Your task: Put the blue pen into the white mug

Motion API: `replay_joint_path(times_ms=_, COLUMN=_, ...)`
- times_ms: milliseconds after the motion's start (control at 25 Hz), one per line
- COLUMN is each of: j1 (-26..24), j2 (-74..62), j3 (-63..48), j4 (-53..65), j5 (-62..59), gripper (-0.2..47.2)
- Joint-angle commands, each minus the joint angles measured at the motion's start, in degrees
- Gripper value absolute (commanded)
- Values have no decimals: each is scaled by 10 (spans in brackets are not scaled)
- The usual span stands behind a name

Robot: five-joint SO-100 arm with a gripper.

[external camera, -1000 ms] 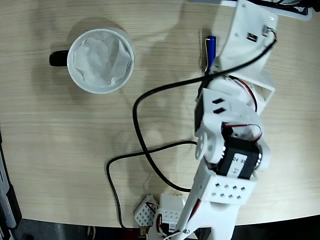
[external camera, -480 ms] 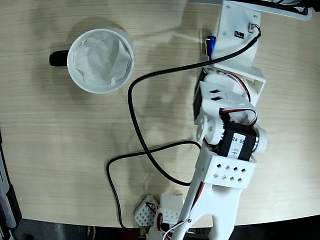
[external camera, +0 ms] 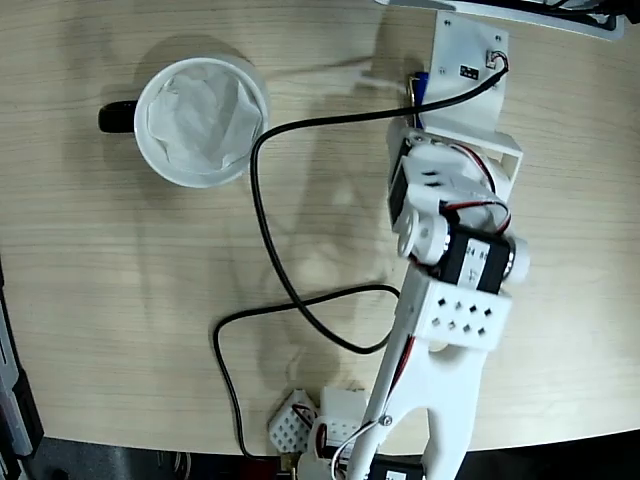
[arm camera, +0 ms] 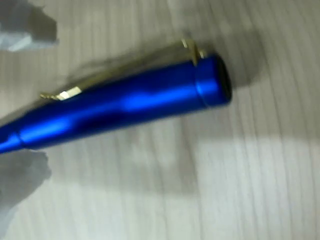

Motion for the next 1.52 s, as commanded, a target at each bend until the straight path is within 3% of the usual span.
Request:
replay_joint_path(times_ms=0, j1=-1, j2=3, j3=5, j4=-25, j5=-12, gripper=162)
replay_joint_path(times_ms=560, j1=-13, j2=-32, j3=5, j4=-49, j5=-12, gripper=161)
replay_joint_path(times_ms=1000, j1=-12, j2=-33, j3=6, j4=-49, j5=-12, gripper=37)
replay_joint_path(times_ms=1480, j1=-14, j2=5, j3=7, j4=-42, j5=-10, gripper=4)
